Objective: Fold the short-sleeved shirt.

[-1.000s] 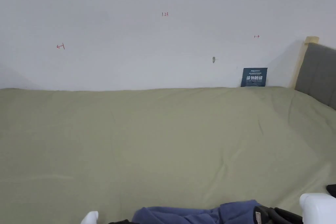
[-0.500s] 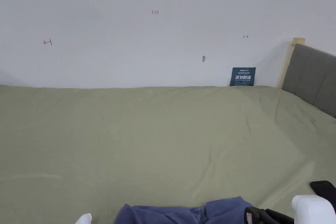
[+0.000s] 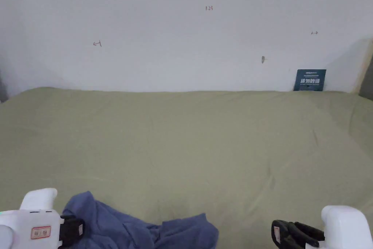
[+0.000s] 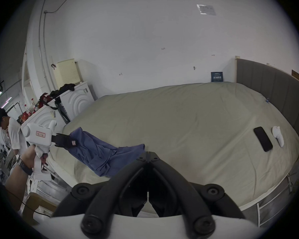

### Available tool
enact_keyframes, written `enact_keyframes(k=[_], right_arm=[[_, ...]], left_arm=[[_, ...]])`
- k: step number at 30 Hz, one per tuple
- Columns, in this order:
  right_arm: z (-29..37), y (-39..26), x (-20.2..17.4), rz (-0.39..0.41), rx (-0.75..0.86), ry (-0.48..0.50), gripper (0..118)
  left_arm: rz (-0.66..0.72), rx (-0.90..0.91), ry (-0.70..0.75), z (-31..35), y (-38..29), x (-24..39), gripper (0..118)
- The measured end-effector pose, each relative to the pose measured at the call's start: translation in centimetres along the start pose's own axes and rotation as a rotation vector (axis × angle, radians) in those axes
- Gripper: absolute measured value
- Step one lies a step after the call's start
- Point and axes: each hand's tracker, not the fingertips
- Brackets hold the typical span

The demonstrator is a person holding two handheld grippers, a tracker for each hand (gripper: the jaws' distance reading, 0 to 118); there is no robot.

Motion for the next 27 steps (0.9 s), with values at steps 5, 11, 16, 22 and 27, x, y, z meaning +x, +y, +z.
enact_keyframes(k=[5,11,16,22,27], right_arm=[[-0.1,-0.6,-1.1,0.010,-0.012,0.042,1],[0.5,-1.2,-0.6,-0.018,-0.014,0.031,1],[1.0,-1.1,0.2,-0.038,-0.007,0.021,1],[1.2,-1.4,1.2,-0.057,-0.002,0.007,1],[0.9,-1.7,1.4,-0.070,-0.013,0.014,1]], left_arm=[[-0.090,-0.027,0.072,-2.4,-0.2,2.9,13],[-0.180,-0.096,-0.043,-6.6,-0.4,10.7,13],[-0.219,-0.128,-0.132,-8.4,-0.7,15.9,15],[-0.175,-0.233,-0.276,-11.0,-1.6,18.8,69],[-0.201,-0.165,-0.397,-7.2,-0.2,17.5,69]])
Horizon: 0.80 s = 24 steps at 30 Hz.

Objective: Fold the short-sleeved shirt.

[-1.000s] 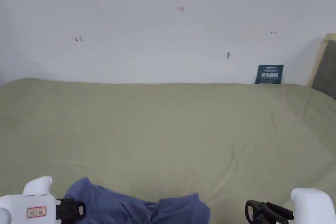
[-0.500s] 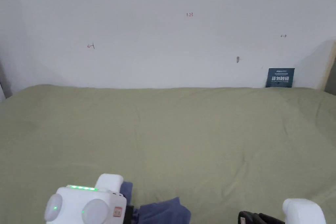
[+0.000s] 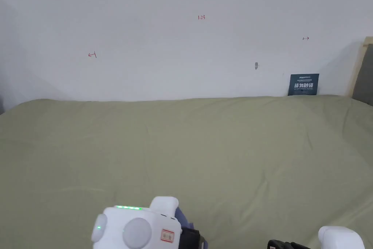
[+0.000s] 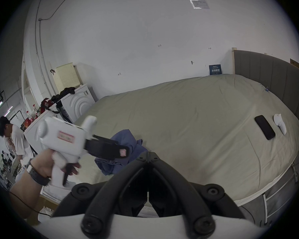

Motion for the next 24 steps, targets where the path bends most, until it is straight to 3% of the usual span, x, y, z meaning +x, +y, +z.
enact_keyframes(k=[4,5,6,7,12,15,18,20,22,24], right_arm=[[-0.5,-0.2,-0.2,0.003,-0.010,0.009,1],[-0.6,-0.3,-0.2,0.003,-0.013,0.011,1],[-0.7,-0.5,-0.2,0.002,-0.018,0.012,1],[-0.8,-0.6,-0.3,0.003,-0.023,0.012,1],[-0.7,-0.9,-0.4,0.010,-0.037,0.007,1],[-0.2,-0.9,-0.4,0.020,-0.035,0.005,1],[0.1,-0.5,-0.2,0.018,-0.016,-0.015,1],[0.4,-0.1,-0.1,0.015,0.002,-0.016,1],[0.3,0.2,-0.2,0.016,0.012,-0.018,1],[-0.1,0.3,-0.3,0.027,0.011,-0.022,1]], left_arm=[[0.106,0.153,-0.229,4.0,-0.2,-2.8,65],[0.116,0.186,-0.280,4.4,-0.3,-3.8,45],[0.124,0.215,-0.324,4.7,-0.5,-4.8,15],[0.141,0.227,-0.347,4.6,-0.6,-5.7,0],[0.269,0.243,-0.247,0.8,-1.2,-10.3,0],[0.265,0.213,-0.336,-3.0,-2.1,-10.8,0],[0.267,0.101,-0.321,-6.7,-3.5,-9.5,0],[0.247,0.121,-0.342,-8.2,-4.6,-8.1,0],[0.262,0.117,-0.456,-9.7,-5.5,-6.7,0],[0.225,0.097,-0.419,-10.6,-6.4,-4.9,0]])
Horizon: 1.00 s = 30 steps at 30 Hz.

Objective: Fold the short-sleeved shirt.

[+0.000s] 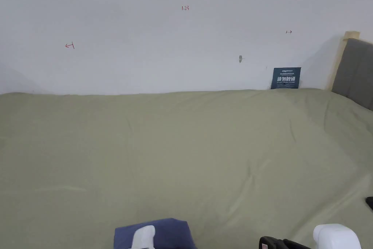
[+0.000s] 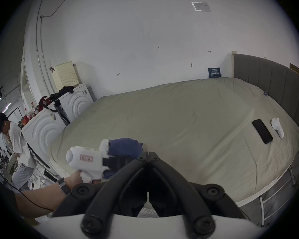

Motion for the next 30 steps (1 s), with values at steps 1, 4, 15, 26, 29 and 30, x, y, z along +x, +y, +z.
enact_keyframes(k=[1,4,15,26,29,30], right_arm=[[-0.4,0.0,0.0,0.004,-0.002,0.000,1],[-1.8,0.1,-0.1,0.010,-0.036,0.016,1],[-17.4,1.8,-1.2,-0.029,-0.140,0.645,1],[-31.0,-9.0,5.6,-0.529,-0.611,0.752,1],[-30.4,-9.0,6.4,-0.544,-0.559,0.790,0],[-30.2,-9.1,6.2,-0.550,-0.560,0.799,1]], left_arm=[[-0.016,-0.025,0.004,-0.3,-0.5,0.5,0],[-0.025,-0.008,0.027,0.6,-1.3,2.0,0],[0.003,0.496,0.392,22.2,1.4,2.2,0],[0.224,0.362,0.464,21.1,-1.2,-3.6,0],[0.251,0.332,0.420,19.9,-1.4,-4.3,0],[0.264,0.320,0.366,19.3,-1.4,-4.7,0]])
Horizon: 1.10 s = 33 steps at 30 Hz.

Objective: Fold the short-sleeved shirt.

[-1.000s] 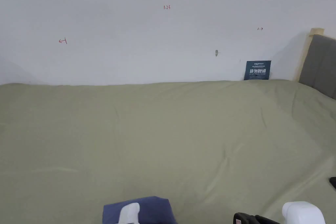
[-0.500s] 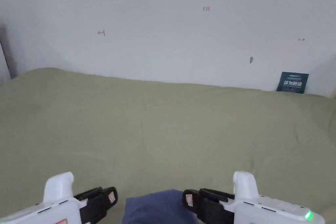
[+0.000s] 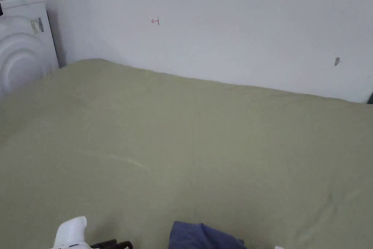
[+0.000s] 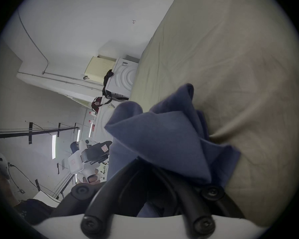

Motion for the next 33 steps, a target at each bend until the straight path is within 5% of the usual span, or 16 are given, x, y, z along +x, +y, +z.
enact_keyframes(k=[1,5,6,9,13,14,16,17,21,28,33], right_arm=[[0.0,0.1,0.0,-0.003,0.002,0.003,1],[-0.1,0.2,-0.3,0.010,-0.006,0.010,1],[-0.1,0.2,-0.5,0.014,-0.010,0.009,1],[-0.1,0.5,-0.4,0.032,-0.020,0.003,1],[0.3,0.5,-0.8,0.044,-0.011,-0.010,1],[0.4,0.4,-1.0,0.047,-0.004,-0.017,1],[0.6,0.3,-1.7,0.038,0.012,-0.036,1],[0.7,0.2,-2.2,0.050,0.028,-0.049,1],[0.9,-0.3,-4.4,0.133,0.085,-0.068,1],[2.0,-2.0,-9.0,0.260,0.152,-0.109,1],[2.4,-3.4,-13.1,0.343,0.192,-0.063,1]], left_arm=[[0.029,-0.022,-0.071,-0.7,-0.1,-0.1,6],[0.126,-0.106,-0.246,-4.5,-1.1,-0.3,110],[0.140,-0.146,-0.263,-5.6,-1.5,-0.3,113],[0.182,-0.247,-0.253,-9.5,-3.0,-0.5,113],[0.138,-0.163,-0.318,-10.9,-4.1,1.5,109],[0.142,-0.168,-0.298,-10.9,-4.1,1.8,95],[0.122,-0.129,-0.206,-10.3,-3.9,1.6,43],[0.098,-0.122,-0.115,-9.8,-3.7,1.3,43],[0.173,-0.148,-0.203,-9.2,-3.5,1.5,43],[-0.036,-0.173,-0.123,-5.6,1.4,2.7,43],[-0.125,-0.180,0.026,1.1,8.4,-2.6,43]])
